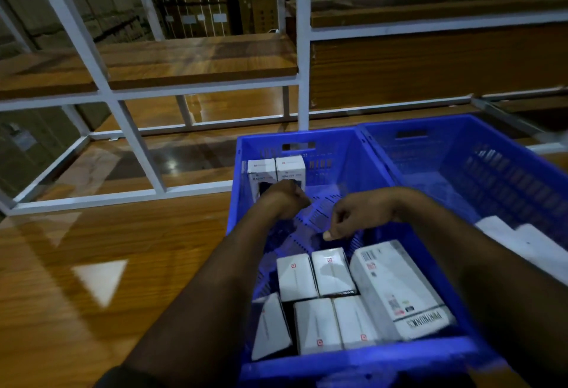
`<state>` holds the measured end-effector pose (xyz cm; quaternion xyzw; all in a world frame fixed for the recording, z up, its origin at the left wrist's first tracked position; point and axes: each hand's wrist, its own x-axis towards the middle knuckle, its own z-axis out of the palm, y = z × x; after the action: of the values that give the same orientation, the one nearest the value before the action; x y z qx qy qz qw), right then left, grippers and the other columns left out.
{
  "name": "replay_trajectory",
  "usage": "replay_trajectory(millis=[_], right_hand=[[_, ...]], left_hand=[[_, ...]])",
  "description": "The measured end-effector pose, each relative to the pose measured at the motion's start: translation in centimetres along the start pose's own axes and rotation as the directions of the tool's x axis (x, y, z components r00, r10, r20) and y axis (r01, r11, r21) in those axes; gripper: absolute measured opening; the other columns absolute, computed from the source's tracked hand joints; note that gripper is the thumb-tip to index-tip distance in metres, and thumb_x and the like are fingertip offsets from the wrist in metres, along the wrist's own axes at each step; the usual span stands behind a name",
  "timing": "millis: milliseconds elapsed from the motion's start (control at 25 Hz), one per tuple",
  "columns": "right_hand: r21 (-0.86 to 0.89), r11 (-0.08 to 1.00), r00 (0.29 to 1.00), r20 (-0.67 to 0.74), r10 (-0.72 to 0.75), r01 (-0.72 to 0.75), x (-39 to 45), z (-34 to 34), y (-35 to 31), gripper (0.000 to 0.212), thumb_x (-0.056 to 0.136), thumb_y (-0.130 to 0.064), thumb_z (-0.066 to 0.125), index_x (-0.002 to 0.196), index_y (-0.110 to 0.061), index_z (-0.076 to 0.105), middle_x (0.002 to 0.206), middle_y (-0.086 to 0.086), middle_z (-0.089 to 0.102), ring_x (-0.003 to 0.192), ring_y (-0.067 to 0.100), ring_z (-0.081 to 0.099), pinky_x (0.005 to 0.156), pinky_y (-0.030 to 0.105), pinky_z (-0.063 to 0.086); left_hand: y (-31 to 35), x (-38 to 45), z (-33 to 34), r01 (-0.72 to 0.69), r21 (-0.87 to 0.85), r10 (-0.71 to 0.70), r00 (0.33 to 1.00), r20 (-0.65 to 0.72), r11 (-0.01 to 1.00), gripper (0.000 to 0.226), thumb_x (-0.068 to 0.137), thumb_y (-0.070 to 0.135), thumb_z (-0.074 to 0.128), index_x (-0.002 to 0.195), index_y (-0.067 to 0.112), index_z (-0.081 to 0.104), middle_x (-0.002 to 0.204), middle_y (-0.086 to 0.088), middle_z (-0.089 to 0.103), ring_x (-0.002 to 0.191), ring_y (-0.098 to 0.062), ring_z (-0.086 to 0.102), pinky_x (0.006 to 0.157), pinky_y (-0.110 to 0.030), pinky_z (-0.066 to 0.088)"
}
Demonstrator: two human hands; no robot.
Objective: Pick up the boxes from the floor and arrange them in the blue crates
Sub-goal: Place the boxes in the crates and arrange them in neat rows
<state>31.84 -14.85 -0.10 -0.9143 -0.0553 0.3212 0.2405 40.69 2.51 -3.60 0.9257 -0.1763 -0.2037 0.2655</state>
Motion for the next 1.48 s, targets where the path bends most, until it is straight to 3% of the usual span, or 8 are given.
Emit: replay_trajectory(millis=[240, 480, 680, 760, 920, 1080, 1200, 1480], right_hand=[[-0.006, 1.000, 0.985, 0.172, 0.021, -0.020, -2.9, 2.0, 1.4, 0.066, 0.067, -0.077, 0.067, 0.090, -0.016, 0.056, 0.084, 0.008, 0.045, 0.076, 0.021, 0.036, 0.058, 0.023, 0.035], [0.135, 0.990, 0.997, 0.067, 0.036, -0.045, -2.3, 2.5, 2.7, 0.037, 0.070, -0.044, 0.083, 0.090, -0.020, 0.063, 0.085, 0.006, 0.055, 0.079, 0.022, 0.043, 0.069, 0.037, 0.036], [0.185, 0.983, 0.999, -0.038, 0.004, 0.003, -2.2, 0.8, 2.2, 0.055, 0.063, -0.068, 0.077, 0.086, -0.020, 0.064, 0.084, 0.004, 0.052, 0.079, 0.021, 0.043, 0.072, 0.036, 0.036], [0.254, 0.967, 0.990, -0.138, 0.019, 0.017, -2.3, -0.1, 1.7, 0.046, 0.077, -0.064, 0.070, 0.082, -0.019, 0.063, 0.083, -0.003, 0.058, 0.078, 0.015, 0.051, 0.074, 0.029, 0.040], [0.707, 0.702, 0.909, -0.344, 0.235, 0.087, -0.6, -1.6, 1.4, 0.047, 0.089, -0.051, 0.066, 0.108, -0.008, 0.070, 0.105, 0.015, 0.074, 0.087, 0.029, 0.069, 0.083, 0.040, 0.054], [0.890, 0.435, 0.861, -0.323, 0.393, 0.135, 2.2, -1.1, 1.7, 0.045, 0.092, -0.055, 0.060, 0.094, -0.011, 0.068, 0.099, 0.016, 0.071, 0.085, 0.033, 0.067, 0.077, 0.042, 0.053], [0.948, 0.268, 0.855, -0.278, 0.437, 0.171, 3.6, -0.8, 3.2, 0.048, 0.094, -0.056, 0.055, 0.093, -0.011, 0.070, 0.106, 0.016, 0.073, 0.096, 0.036, 0.068, 0.094, 0.050, 0.054], [0.944, 0.273, 0.888, -0.280, 0.364, 0.186, 3.9, -0.6, 2.5, 0.061, 0.092, -0.067, 0.045, 0.116, -0.015, 0.067, 0.114, 0.012, 0.073, 0.107, 0.037, 0.067, 0.099, 0.055, 0.051]], left_hand=[[1.2, -1.4, 1.5, -0.148, 0.060, 0.141, 0.985, 0.104, 0.987, 0.022, 0.101, 0.035, 0.056, 0.110, 0.015, 0.061, 0.121, -0.007, 0.064, 0.100, -0.025, 0.060, 0.077, -0.033, 0.045], [1.3, -1.8, 2.2, -0.187, 0.086, 0.172, 0.972, 0.159, 0.978, 0.035, 0.101, 0.042, 0.056, 0.128, 0.021, 0.055, 0.111, 0.000, 0.057, 0.095, -0.021, 0.059, 0.082, -0.035, 0.048], [1.7, -2.1, 2.1, -0.220, 0.053, 0.211, 0.967, 0.145, 0.974, 0.032, 0.100, 0.042, 0.057, 0.121, 0.019, 0.060, 0.100, 0.003, 0.060, 0.085, -0.016, 0.058, 0.071, -0.028, 0.044], [1.6, -2.0, 2.1, -0.203, -0.003, 0.201, 0.970, 0.139, 0.979, 0.027, 0.101, 0.041, 0.054, 0.111, 0.017, 0.063, 0.092, -0.001, 0.062, 0.081, -0.020, 0.059, 0.069, -0.029, 0.045], [2.7, -2.9, 0.9, 0.015, -0.558, 0.031, 0.997, 0.073, 0.830, 0.048, 0.105, 0.048, 0.039, 0.090, 0.014, 0.069, 0.089, -0.008, 0.071, 0.079, -0.023, 0.063, 0.066, -0.030, 0.050], [2.8, -2.8, 0.3, 0.018, -0.747, -0.083, 0.995, -0.050, 0.665, 0.057, 0.107, 0.051, 0.026, 0.087, 0.018, 0.068, 0.090, -0.010, 0.070, 0.086, -0.027, 0.062, 0.073, -0.034, 0.047], [3.1, -2.7, 0.5, -0.003, -0.820, -0.140, 0.985, -0.101, 0.572, 0.051, 0.106, 0.054, 0.027, 0.096, 0.021, 0.066, 0.105, -0.012, 0.071, 0.101, -0.030, 0.065, 0.086, -0.040, 0.051], [3.7, -2.4, 1.5, -0.118, -0.823, -0.096, 0.974, -0.204, 0.556, 0.049, 0.106, 0.053, 0.027, 0.087, 0.031, 0.066, 0.092, -0.003, 0.073, 0.087, -0.020, 0.071, 0.086, -0.034, 0.056]])
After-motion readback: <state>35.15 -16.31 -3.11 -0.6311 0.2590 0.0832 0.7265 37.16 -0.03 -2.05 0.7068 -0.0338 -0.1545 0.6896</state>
